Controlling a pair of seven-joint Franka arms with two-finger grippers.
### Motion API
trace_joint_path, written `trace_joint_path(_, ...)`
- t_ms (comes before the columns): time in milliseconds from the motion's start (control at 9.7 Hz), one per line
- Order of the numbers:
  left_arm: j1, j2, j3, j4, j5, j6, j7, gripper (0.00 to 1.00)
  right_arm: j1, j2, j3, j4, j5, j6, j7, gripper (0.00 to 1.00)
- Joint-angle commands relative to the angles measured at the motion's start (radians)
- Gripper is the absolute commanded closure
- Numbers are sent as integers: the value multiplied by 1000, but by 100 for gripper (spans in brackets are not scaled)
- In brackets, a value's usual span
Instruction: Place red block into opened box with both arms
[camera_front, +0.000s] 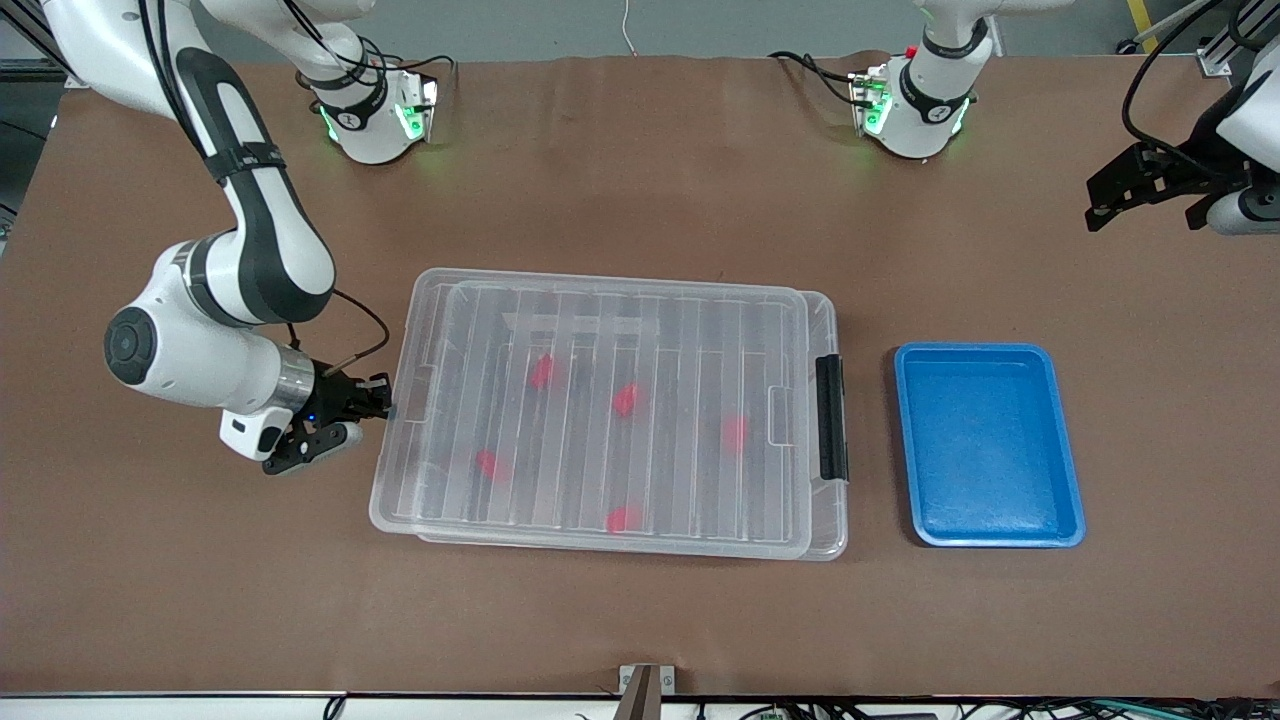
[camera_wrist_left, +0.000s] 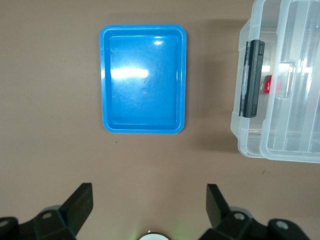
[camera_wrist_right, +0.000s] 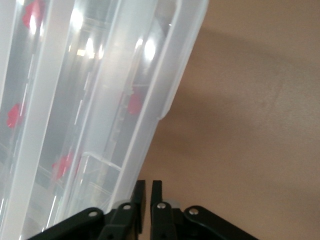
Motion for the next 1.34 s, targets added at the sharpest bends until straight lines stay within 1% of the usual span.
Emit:
trace_joint_path(0, 0, 0, -5, -30, -17, -2, 5, 0, -82, -87, -14, 17, 9, -88, 5, 0)
trace_joint_path(103, -2, -2, -5, -29, -15, -2, 3, 0, -96, -140, -67, 19, 7, -115, 9, 0)
trace_joint_path(206, -2, -3, -5, -29, -18, -2, 2, 0, -91, -172, -126, 39, -18, -168, 19, 0)
trace_joint_path(309, -2, -5, -5, -29, -20, -3, 0, 0, -96, -194, -144, 95, -117, -235, 52, 0)
trace_joint_path(412, 0, -8, -5, -27, -18, -3, -1, 0, -97, -202, -151, 167, -179, -339, 113, 0)
trace_joint_path(515, 0, -8, -5, -27, -18, -5, -7, 0, -101, -215, -151, 210, -193, -418, 196, 0)
trace_joint_path(619, 1, -8, -5, -27, -17, -6, 3, 0, -125, -261, -140, 217, -224, -450, 277, 0)
trace_joint_path(722, 0, -6, -5, -29, -9, -9, 2, 0, -136, -313, -137, 217, -238, -504, 301, 0)
trace_joint_path(825, 1, -3, -5, -29, -6, -9, 2, 0, -140, -367, -134, 217, -288, -552, 304, 0)
trace_joint_path(928, 1, -3, -5, -29, -4, -9, 2, 0, -142, -430, -140, 206, -289, -607, 334, 0)
trace_joint_path(1031, 3, 0, -5, -29, -6, -9, 2, 0, -142, -462, -137, 197, -292, -613, 367, 0)
trace_joint_path(1237, 9, 0, -2, -27, -4, -9, 2, 0, -151, -456, -152, 200, -287, -627, 370, 0)
